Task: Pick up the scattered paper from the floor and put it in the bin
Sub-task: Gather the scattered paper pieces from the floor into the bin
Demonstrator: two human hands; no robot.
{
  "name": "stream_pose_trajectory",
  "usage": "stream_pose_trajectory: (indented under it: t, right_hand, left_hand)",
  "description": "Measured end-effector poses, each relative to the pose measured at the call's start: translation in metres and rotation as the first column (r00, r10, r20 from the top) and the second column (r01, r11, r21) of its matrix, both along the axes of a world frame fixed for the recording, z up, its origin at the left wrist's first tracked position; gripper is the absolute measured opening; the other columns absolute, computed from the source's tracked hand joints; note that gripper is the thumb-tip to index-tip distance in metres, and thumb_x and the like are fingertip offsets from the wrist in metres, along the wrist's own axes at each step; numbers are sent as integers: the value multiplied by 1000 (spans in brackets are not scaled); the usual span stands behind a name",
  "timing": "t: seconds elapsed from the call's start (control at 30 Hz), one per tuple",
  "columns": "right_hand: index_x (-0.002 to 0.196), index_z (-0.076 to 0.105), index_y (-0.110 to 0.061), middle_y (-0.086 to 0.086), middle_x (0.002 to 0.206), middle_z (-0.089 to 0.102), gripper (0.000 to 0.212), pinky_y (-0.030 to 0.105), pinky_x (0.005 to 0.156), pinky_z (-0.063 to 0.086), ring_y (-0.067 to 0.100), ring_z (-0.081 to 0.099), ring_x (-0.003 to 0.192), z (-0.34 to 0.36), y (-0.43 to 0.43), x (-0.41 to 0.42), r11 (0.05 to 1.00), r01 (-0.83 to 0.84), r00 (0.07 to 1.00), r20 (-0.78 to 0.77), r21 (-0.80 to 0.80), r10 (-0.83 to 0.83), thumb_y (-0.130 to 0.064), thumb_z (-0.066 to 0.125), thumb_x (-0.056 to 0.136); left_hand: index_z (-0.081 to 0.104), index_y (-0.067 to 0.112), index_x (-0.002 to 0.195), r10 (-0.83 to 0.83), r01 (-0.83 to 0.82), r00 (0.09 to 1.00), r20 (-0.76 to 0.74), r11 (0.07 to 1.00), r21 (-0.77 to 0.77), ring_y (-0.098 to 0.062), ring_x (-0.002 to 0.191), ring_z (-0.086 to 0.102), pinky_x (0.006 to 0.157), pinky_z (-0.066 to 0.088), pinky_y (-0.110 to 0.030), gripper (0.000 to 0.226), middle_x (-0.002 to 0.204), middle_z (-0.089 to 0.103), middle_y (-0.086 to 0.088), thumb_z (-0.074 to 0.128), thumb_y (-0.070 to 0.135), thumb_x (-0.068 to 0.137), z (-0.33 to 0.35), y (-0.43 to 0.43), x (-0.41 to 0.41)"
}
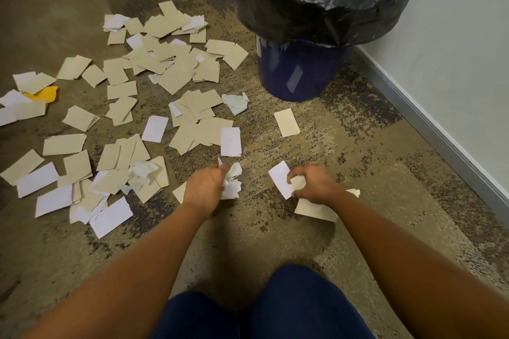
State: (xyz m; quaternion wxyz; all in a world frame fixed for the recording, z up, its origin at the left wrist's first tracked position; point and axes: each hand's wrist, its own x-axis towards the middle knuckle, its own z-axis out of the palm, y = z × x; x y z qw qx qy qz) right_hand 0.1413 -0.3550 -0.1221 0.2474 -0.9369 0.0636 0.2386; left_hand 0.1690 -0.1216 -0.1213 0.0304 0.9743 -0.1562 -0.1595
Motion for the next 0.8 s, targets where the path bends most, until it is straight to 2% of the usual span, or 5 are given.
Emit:
stream_pose_trajectory:
  t: [0.13,0.3,0.53,0.7,0.8]
  right_hand:
    - [102,67,-21,5,122,58,27,22,69,43,23,58,98,29,6,6,996,64,994,86,58,-69,-15,74,77]
    - [101,66,-22,6,115,57,25,23,80,39,24,54,108,87,21,24,988,69,947,303,140,-109,-15,72,78]
    - [90,68,-15,2,90,60,15,7,70,32,10,48,86,186,32,63,914,56,652,678,402,-338,-8,70,76]
    - [87,64,-23,2,101,64,19,21,85,42,12,55,94,253,20,116,829,43,501,706,557,-500,-11,72,75]
    - [85,61,-25,0,99,64,22,21,83,43,13,56,92,271,4,153,772,103,438,669,627,-601,-11,74,74]
  left_hand:
    - [48,11,121,77,-71,995,67,994,-84,-34,101,59,77,48,-39,35,111,62,-13,59,17,89,32,3,14]
    - [54,4,102,250,-148,938,242,916,-373,-37,92,59,65,39,-36,23,99,63,-17,63,17,86,101,-3,37]
    - [59,3,99,451,-121,803,390,764,-634,-34,90,58,66,39,-35,23,97,66,-15,66,20,84,212,-16,85]
    - [58,7,106,516,-61,741,429,689,-723,-32,100,59,71,35,-29,30,106,66,-12,69,21,83,272,-44,125]
    - [58,10,113,464,-21,759,457,719,-695,-32,102,60,73,40,-32,34,109,66,-12,69,22,83,286,-67,143]
